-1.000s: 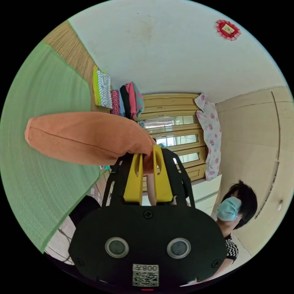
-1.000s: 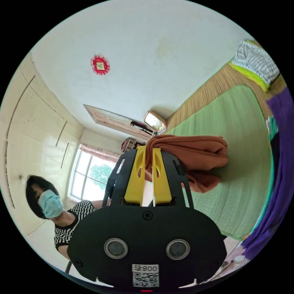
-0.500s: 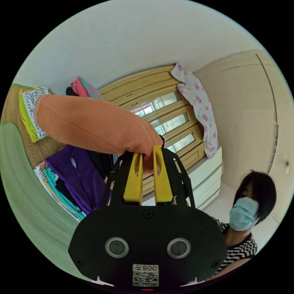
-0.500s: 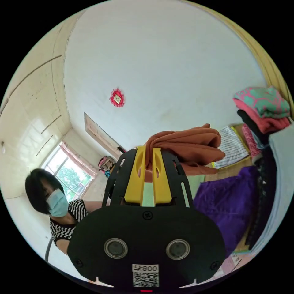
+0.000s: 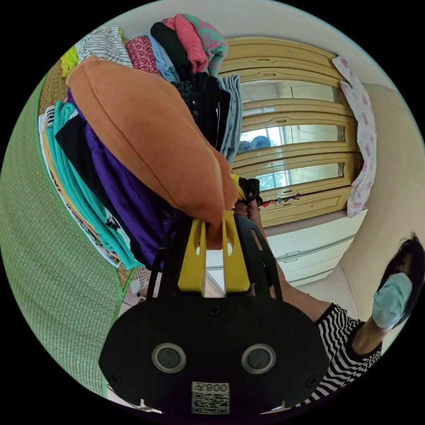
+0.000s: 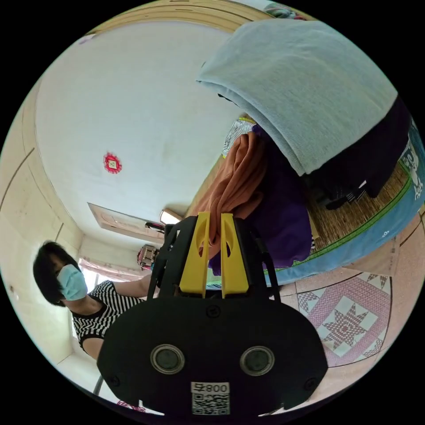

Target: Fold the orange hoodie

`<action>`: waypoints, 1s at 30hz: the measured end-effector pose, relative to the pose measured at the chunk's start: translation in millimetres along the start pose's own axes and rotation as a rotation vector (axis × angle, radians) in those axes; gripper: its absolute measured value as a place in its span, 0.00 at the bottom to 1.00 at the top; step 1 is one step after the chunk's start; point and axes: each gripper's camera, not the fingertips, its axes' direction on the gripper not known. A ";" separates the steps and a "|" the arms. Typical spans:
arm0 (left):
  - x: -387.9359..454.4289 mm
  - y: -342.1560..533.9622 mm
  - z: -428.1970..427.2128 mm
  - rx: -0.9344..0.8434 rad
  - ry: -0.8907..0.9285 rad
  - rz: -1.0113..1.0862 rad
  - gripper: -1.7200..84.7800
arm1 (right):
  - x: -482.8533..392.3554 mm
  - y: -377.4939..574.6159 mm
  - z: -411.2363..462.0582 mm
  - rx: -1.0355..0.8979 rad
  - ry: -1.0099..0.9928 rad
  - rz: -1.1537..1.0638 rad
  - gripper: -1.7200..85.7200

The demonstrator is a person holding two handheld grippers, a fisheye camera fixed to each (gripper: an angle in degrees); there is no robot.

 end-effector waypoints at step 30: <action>-97.9 17.9 96.9 -0.048 -0.490 0.314 0.02 | -150.1 126.8 156.9 0.076 0.871 -0.242 0.02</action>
